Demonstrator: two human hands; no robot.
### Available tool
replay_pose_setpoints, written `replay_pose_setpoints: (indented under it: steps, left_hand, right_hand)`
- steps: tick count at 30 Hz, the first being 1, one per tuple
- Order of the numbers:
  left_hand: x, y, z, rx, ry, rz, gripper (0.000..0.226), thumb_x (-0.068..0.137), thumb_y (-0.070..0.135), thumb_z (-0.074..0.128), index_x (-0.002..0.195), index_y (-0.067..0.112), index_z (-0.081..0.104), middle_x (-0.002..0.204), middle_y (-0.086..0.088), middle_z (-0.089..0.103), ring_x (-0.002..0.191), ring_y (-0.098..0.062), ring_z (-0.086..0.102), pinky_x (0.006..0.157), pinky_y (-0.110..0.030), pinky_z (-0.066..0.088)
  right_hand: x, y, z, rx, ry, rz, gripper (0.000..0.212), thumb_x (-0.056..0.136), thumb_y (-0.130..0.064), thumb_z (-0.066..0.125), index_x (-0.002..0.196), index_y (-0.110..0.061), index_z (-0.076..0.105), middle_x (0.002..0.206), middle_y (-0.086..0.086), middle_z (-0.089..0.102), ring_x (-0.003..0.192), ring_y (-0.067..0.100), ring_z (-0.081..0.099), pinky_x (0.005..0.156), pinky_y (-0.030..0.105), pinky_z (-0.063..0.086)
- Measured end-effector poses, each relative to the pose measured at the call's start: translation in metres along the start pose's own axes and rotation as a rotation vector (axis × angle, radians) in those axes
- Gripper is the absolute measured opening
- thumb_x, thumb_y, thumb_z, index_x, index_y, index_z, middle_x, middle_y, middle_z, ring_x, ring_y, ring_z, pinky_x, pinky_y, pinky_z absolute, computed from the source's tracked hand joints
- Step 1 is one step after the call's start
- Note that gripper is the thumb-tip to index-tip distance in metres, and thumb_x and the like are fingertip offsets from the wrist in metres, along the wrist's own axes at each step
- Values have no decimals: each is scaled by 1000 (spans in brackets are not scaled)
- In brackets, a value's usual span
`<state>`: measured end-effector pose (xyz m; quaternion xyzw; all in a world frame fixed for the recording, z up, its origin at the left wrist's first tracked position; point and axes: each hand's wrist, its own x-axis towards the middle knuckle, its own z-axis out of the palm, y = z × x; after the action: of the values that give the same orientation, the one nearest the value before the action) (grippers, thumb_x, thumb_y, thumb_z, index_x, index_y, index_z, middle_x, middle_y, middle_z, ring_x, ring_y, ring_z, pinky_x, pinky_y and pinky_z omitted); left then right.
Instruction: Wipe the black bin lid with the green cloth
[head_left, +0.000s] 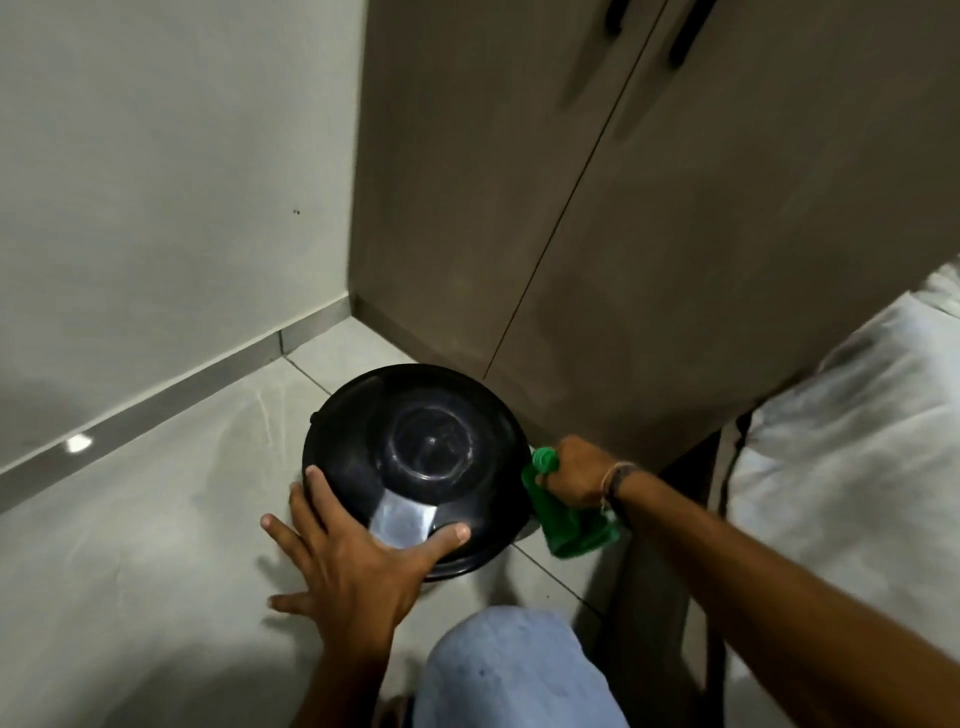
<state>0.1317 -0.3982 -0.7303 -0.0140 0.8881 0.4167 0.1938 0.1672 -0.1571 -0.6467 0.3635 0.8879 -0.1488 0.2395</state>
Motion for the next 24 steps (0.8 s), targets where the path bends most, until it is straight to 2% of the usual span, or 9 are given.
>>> replay_pose_setpoints:
  steps: [3,6,8,11,13,15,18,21,24]
  left_hand:
    - [0,1,0,13,-5,-25,183,12,106,66,163,36,-13,177,3,-1,163,-36,-14,111,-88,9]
    - [0,3,-2,13,-30,-21,185,10,105,65,163,36,-13,177,3,0,164,-36,-13,111,-88,11]
    - [-1,7,-4,7,-45,-30,187,10,104,67,163,36,-15,177,4,-3,164,-35,-14,111,-87,13]
    - [-4,9,-8,-5,-49,-19,185,14,102,70,164,35,-16,177,6,-7,163,-32,-18,113,-85,12]
    - [-5,7,-9,-19,-42,-12,184,18,100,72,165,34,-16,177,8,-9,163,-30,-19,114,-85,11]
    - [-3,5,-7,-31,-27,-13,183,19,99,73,165,34,-17,177,8,-10,163,-29,-20,114,-84,11]
    - [1,4,-4,-44,-14,-9,182,19,96,76,165,36,-15,177,9,-9,163,-27,-19,114,-84,11]
    - [4,3,-3,1,9,-2,173,30,83,86,164,36,-12,176,10,-4,164,-26,-16,113,-85,13]
    - [8,0,5,29,68,-20,152,53,57,92,163,37,-10,176,10,-2,164,-27,-16,113,-87,14]
  right_hand:
    - [-42,-3,31,176,-71,-32,23,97,-26,66,113,-12,75,115,12,76,107,27,74,94,36,58]
    - [-82,-7,48,553,-332,-99,13,98,-19,68,106,-20,79,109,3,82,104,21,77,99,38,61]
    - [-80,-1,36,655,-110,-105,10,96,-17,72,100,-17,81,100,4,84,94,20,78,96,44,64]
    - [-48,-7,-8,567,401,-45,19,94,-22,69,110,-22,78,103,5,81,98,26,78,90,42,63]
    - [-21,-33,-21,410,564,-70,31,92,-22,63,120,-31,72,113,3,78,107,32,74,93,37,59]
    - [4,-65,-6,299,502,-188,45,94,-25,62,138,-32,64,137,5,71,128,32,66,107,39,52]
    - [37,-107,34,54,448,-310,64,102,-43,51,162,-25,39,170,-1,39,161,27,31,130,44,26]
    - [41,-139,55,-62,482,-549,70,100,-46,51,164,-25,34,173,-6,31,165,22,19,133,46,15]
    - [7,-114,80,-18,327,-829,69,101,-47,51,165,-32,31,175,-12,26,166,13,11,133,34,-1]
